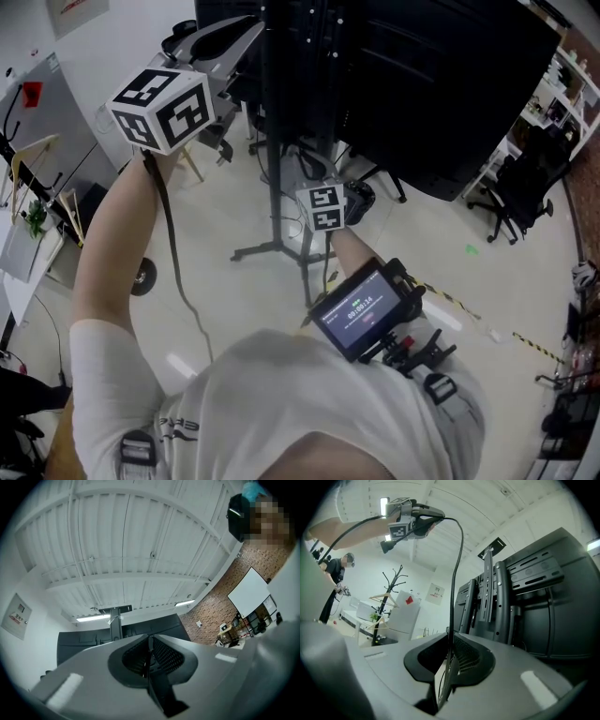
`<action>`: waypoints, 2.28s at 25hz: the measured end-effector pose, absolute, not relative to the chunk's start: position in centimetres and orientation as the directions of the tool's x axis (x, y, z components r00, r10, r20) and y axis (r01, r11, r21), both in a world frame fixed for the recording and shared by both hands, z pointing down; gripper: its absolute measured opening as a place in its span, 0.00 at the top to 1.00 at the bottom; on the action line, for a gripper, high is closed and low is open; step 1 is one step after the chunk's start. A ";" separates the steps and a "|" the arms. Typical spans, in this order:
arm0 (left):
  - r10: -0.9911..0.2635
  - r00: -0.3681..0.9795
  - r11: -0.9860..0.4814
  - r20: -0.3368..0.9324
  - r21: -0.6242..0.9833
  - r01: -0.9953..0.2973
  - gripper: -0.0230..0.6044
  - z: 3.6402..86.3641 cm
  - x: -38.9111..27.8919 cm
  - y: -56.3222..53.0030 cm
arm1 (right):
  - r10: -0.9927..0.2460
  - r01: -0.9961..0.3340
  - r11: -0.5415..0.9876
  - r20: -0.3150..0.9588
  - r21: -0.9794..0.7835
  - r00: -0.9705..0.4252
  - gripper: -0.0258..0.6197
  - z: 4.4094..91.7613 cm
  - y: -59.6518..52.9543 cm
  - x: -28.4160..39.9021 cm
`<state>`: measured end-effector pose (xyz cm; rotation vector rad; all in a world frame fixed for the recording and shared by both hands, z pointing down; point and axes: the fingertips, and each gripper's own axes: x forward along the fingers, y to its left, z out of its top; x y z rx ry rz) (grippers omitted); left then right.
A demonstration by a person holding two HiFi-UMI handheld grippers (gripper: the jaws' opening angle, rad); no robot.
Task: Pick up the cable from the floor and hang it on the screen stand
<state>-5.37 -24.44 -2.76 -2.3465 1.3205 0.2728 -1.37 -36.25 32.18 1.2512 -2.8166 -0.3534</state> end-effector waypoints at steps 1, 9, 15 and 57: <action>-0.761 0.530 -0.456 -0.374 -0.273 -0.847 0.91 -2.9 -5.3 -24.4 | -0.739 -0.729 0.646 -0.054 0.225 -0.671 0.88 32.3 -36.3 -1.4; -0.789 0.498 -0.421 -0.360 -0.274 -0.864 0.91 -2.4 -7.5 -26.0 | -0.801 -0.793 0.570 -0.071 0.216 -0.595 0.92 31.4 -37.3 2.6; -0.854 0.418 -0.368 -0.310 -0.208 -0.906 0.91 0.0 -11.7 -30.7 | -0.866 -0.873 0.446 -0.149 0.198 -0.477 0.92 27.0 -39.4 9.9; -0.779 0.493 -0.502 -0.387 -0.087 -0.860 0.91 -2.9 -21.7 -57.8 | -0.925 -0.952 -0.011 -0.365 0.305 -0.106 0.92 1.5 -52.2 12.0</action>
